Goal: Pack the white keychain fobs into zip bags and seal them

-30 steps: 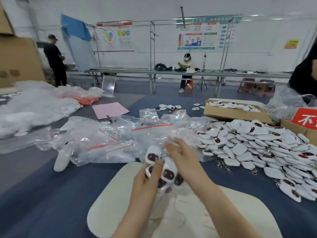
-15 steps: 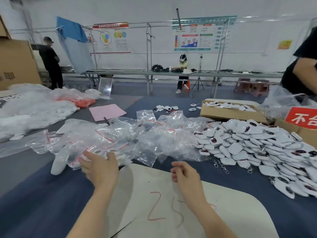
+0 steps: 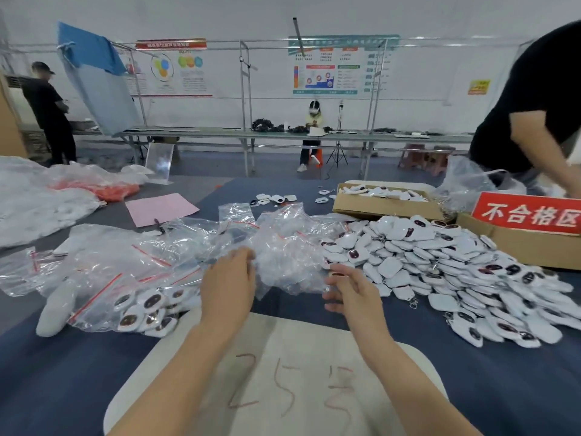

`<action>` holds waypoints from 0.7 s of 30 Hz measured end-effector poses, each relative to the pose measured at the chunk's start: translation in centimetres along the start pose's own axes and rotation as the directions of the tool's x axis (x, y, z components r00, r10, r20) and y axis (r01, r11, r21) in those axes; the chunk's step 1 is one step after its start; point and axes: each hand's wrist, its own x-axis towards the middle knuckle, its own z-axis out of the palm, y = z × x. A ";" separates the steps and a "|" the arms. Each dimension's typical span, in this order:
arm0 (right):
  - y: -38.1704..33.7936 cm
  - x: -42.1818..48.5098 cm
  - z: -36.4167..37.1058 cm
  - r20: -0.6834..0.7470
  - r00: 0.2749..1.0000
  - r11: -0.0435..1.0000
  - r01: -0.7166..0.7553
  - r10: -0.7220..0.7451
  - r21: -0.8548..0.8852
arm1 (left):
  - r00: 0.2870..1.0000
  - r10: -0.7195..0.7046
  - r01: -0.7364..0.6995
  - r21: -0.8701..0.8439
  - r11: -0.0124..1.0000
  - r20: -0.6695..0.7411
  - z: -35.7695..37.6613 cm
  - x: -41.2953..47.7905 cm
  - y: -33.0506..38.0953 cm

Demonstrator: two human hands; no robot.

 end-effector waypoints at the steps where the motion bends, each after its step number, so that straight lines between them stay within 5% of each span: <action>1: -0.8 0.4 -1.0 -0.011 1.000 1.000 0.022 -0.022 -0.019 | 0.994 0.102 -0.107 -0.127 0.986 -0.046 -0.8 0.4 1.3; 4: -3.1 1.6 -4.4 -0.079 0.997 1.000 0.016 -0.016 -0.001 | 0.876 0.472 -0.483 -0.201 0.852 -0.102 -2.2 1.1 4.5; 6: -4.4 2.1 -6.9 -0.113 0.993 0.999 -0.029 0.032 0.032 | 0.846 0.528 -0.527 -0.277 0.803 -0.077 -2.2 1.3 5.8; 12: -4.8 1.0 -11.2 0.002 0.985 0.985 -0.174 0.174 0.002 | 0.877 0.454 -0.283 -0.598 0.750 0.155 -0.1 1.0 8.3; 17: -4.8 0.0 -13.0 0.254 0.902 0.919 -0.382 0.349 0.093 | 0.881 0.381 -0.085 -0.699 0.710 0.279 1.3 0.0 9.8; 21: -4.2 -1.0 -12.1 0.213 0.943 0.953 -0.210 0.257 -0.220 | 0.869 0.379 -0.052 -0.702 0.710 0.318 1.4 -0.6 10.5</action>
